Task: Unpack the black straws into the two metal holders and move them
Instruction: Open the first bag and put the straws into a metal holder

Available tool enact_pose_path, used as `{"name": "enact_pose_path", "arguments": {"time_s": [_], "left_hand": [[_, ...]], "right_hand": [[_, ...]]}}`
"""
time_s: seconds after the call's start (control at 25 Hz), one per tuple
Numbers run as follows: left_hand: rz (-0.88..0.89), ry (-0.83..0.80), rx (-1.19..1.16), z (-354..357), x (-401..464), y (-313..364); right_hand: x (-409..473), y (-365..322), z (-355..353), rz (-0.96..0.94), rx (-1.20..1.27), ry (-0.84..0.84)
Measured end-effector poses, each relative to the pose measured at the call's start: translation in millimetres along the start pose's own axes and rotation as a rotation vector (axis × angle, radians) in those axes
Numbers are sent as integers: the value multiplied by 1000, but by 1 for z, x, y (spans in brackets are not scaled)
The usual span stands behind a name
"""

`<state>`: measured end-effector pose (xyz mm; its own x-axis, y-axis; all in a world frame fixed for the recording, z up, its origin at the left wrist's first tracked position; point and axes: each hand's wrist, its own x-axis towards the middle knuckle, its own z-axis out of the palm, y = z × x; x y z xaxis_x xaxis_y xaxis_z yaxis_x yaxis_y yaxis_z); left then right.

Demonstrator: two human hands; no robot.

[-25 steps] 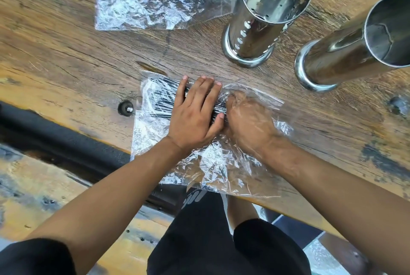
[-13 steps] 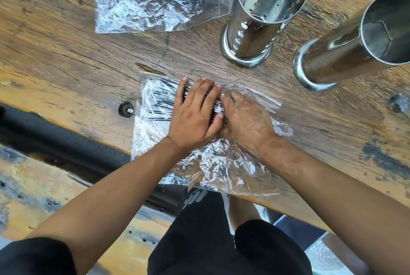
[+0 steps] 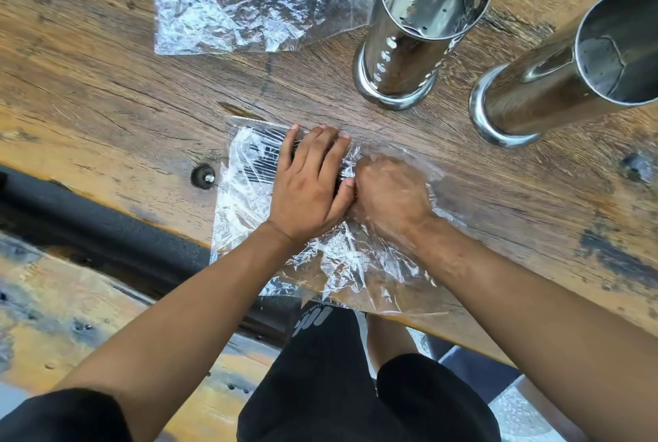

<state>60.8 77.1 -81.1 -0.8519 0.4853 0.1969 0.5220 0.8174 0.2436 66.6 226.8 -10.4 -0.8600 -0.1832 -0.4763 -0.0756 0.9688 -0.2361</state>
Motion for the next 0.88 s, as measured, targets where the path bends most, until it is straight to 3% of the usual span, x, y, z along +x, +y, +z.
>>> {"name": "enact_pose_path", "arguments": {"time_s": [0.28,0.52,0.88], "left_hand": [[-51,-90,-12,1,3,2],[-74,-165,17,-1,5,4],[-81,-169,7,-2,6,4]], "right_hand": [[-32,44,16,144,-81,23],[-26,24,10,54,-70,81],[-3,6,8,56,-37,-80]]}}
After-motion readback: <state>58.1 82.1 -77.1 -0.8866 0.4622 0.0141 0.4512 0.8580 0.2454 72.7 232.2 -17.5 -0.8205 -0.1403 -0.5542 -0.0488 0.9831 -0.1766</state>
